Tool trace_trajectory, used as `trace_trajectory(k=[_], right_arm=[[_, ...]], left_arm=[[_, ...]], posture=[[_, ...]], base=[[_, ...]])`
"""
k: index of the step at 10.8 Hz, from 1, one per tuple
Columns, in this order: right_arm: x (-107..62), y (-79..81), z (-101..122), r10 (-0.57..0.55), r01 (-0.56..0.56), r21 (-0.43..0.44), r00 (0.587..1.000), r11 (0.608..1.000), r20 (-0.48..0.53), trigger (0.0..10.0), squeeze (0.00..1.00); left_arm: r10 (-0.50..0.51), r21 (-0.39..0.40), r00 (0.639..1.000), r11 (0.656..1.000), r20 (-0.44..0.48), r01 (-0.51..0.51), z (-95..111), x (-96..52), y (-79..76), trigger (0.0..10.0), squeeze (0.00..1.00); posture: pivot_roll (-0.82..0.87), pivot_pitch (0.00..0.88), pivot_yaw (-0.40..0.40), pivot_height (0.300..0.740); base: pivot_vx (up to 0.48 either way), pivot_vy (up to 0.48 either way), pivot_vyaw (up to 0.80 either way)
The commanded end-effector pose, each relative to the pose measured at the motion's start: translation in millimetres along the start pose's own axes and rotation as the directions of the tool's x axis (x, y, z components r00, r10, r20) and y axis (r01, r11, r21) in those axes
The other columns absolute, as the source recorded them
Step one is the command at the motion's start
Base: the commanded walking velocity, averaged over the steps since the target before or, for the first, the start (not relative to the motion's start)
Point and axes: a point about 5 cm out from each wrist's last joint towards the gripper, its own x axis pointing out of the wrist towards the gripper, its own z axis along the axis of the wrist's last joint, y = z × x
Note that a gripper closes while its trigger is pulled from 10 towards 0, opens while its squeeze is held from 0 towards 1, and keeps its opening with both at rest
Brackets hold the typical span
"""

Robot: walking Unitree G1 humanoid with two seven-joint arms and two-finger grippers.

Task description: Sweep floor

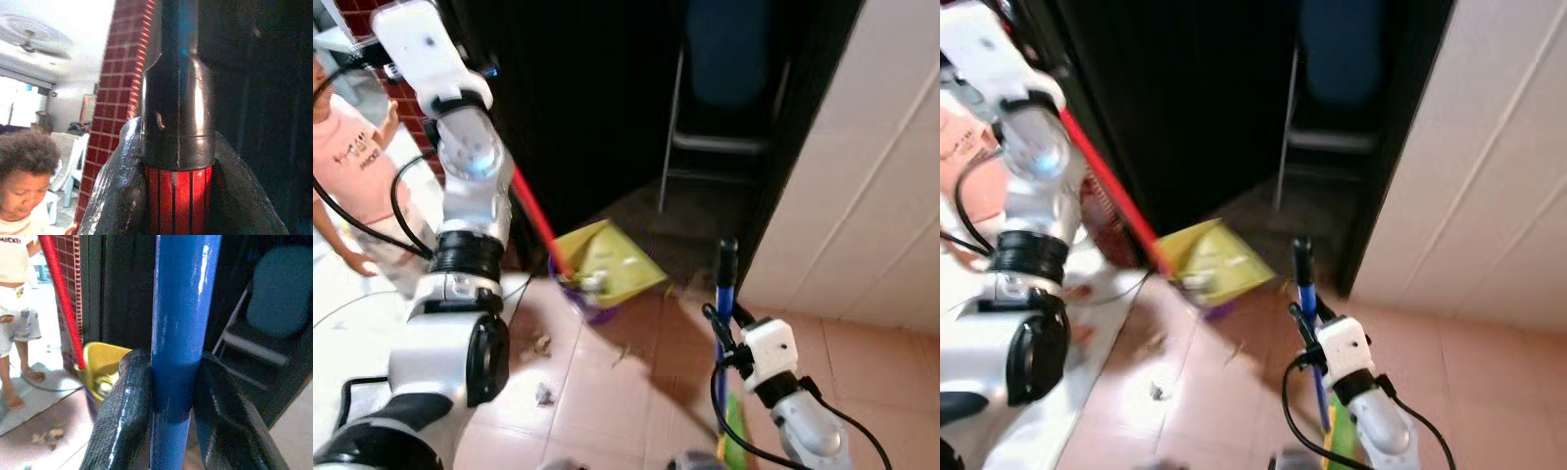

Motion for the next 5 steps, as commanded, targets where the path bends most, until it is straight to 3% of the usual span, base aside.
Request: trace_trajectory(k=[1,4,5], right_arm=[[4.1,3.5,7,0.012,-0.012,-0.01,0.999,1.0,0.037,10.0,0.0],[4.4,4.0,8,0.013,-0.012,-0.007,0.999,1.0,0.04,10.0,0.0],[4.1,3.8,9,0.01,-0.009,-0.009,0.999,1.0,0.041,10.0,0.0]], left_arm=[[0.029,0.018,0.995,0.999,0.096,-0.031,18,11.5,10.2,10.0,0.0],[0.042,0.101,0.986,0.993,0.161,-0.059,27,16.4,13.1,10.0,0.0],[0.034,0.094,0.985,0.994,0.168,-0.051,29,18.7,12.1,10.0,0.0]], posture=[[-0.17,0.0,0.081,0.74],[-0.17,0.0,0.081,0.74],[-0.17,0.0,0.081,0.74]], base=[[0.0,0.0,0.0],[0.0,0.0,0.0],[0.0,0.0,0.0]])
